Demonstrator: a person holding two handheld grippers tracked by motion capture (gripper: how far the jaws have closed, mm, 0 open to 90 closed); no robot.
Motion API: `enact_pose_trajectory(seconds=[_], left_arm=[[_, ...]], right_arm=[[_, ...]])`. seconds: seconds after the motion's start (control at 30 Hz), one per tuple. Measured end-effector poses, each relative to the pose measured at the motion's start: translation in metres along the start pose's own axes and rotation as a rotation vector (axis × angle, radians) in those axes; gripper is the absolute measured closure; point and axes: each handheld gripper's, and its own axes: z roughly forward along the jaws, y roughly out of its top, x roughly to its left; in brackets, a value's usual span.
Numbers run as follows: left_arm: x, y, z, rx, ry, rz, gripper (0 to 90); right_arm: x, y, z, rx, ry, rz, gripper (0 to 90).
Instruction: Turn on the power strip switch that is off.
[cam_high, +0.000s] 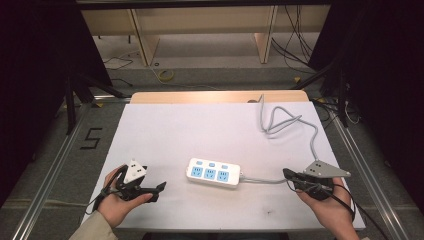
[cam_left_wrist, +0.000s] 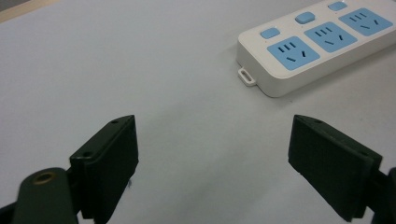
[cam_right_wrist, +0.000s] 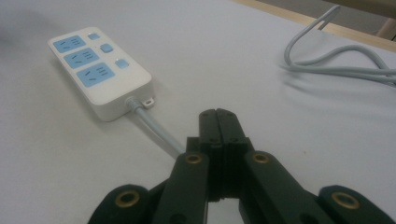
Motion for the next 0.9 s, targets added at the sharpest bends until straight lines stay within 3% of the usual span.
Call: enact_pose_trajectory(seconds=[0.37, 0.5, 0.9], left_arm=[[0.0, 0.0, 0.001, 0.004, 0.002, 0.001, 15.8], [-0.001, 0.001, 0.001, 0.005, 0.001, 0.005, 15.7], [-0.002, 0.001, 0.002, 0.004, 0.003, 0.006, 15.7]], right_arm=[[0.003, 0.005, 0.003, 0.006, 0.021, 0.011, 90.0], [0.003, 0.007, 0.006, 0.015, 0.03, -0.018, 90.0], [0.004, 0.013, 0.01, 0.031, 0.026, -0.018, 90.0]])
